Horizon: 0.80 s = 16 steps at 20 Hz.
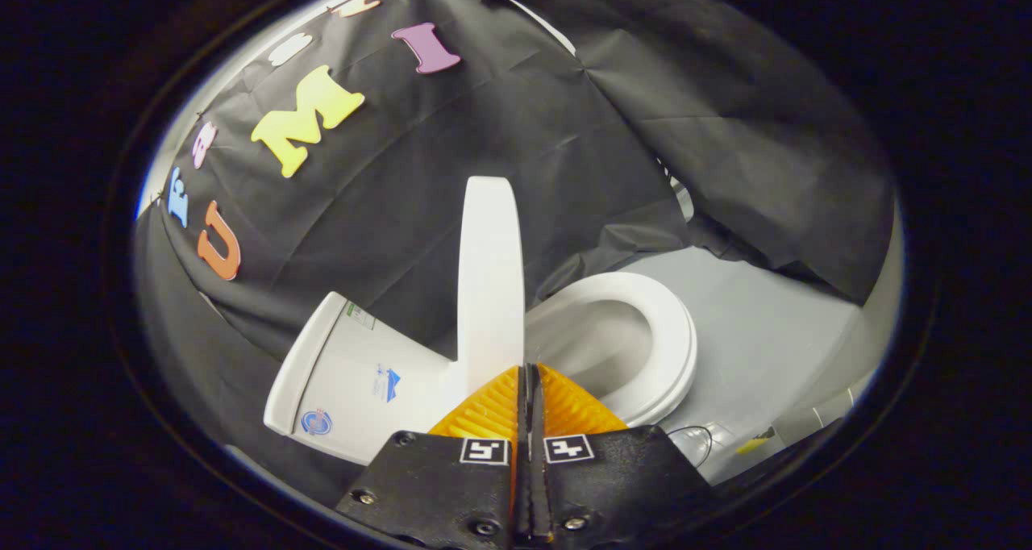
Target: Open the toilet lid.
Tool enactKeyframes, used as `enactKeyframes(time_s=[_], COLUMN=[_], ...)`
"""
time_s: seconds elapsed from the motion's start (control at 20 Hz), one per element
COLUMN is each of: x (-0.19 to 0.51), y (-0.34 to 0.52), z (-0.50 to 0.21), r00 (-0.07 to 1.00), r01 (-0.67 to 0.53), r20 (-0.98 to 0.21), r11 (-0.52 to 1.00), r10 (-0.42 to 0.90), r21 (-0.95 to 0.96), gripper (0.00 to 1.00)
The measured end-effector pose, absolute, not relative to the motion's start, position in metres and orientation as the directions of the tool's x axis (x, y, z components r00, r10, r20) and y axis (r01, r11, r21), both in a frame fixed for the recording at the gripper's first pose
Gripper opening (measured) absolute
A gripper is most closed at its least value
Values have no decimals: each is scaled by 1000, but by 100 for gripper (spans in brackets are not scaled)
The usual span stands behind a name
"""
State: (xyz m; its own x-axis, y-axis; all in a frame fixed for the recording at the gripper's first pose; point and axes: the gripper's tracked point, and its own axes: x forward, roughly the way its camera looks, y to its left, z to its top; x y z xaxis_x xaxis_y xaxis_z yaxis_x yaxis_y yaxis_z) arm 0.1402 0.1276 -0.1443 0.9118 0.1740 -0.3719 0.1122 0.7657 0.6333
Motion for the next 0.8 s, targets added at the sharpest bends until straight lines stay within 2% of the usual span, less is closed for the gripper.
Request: enactKeyframes(time_s=[0.8], x=[127], y=[186], z=[-96], r00=[940], r01=[63], r20=[-322], r11=[877], r10=[108], r21=[477], gripper=[4])
